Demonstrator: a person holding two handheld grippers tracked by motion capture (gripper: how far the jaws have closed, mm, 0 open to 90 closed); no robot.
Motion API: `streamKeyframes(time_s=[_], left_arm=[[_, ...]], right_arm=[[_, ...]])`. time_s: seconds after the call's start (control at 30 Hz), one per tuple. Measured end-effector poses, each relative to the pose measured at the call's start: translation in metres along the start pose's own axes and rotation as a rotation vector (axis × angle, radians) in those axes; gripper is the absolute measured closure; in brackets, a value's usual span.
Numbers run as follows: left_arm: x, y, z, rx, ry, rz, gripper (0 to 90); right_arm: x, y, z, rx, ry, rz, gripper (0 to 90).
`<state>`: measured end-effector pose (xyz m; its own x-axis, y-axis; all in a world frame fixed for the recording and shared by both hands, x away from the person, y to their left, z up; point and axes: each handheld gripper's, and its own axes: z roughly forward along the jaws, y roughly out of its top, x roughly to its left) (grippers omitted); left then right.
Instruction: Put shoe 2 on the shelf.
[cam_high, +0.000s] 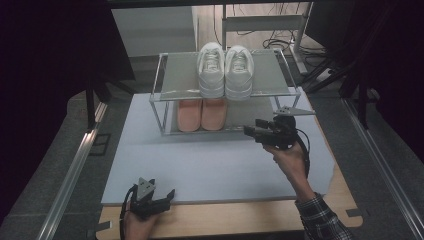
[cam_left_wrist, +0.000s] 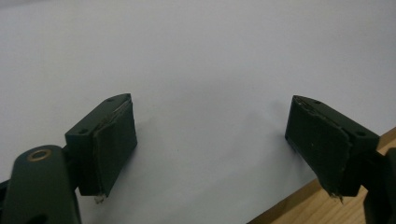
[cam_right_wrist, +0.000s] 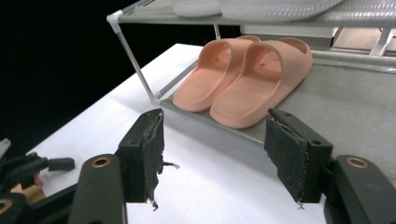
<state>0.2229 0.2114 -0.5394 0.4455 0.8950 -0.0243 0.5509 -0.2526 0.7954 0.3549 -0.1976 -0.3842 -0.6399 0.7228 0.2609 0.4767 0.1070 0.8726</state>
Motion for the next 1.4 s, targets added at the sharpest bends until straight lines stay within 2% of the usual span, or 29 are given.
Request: streamKeyframes(time_s=[0.33,0.77,1.07,1.4], left_arm=[[0.000,0.000,0.000,0.000,0.001,0.000,16.1],[0.000,0.000,0.000,-0.001,0.002,-0.002,16.1],[0.000,0.000,0.000,-0.001,0.002,-0.002,16.2],[0.000,0.000,0.000,-0.001,0.003,-0.002,16.2]], right_arm=[[0.000,-0.024,-0.005,0.016,-0.025,-0.044,31.3],[-0.005,-0.061,0.001,0.078,-0.059,-0.094,21.3],[-0.009,-0.090,0.016,0.156,-0.086,-0.137,15.4],[-0.014,-0.117,0.035,0.267,-0.123,-0.176,14.5]])
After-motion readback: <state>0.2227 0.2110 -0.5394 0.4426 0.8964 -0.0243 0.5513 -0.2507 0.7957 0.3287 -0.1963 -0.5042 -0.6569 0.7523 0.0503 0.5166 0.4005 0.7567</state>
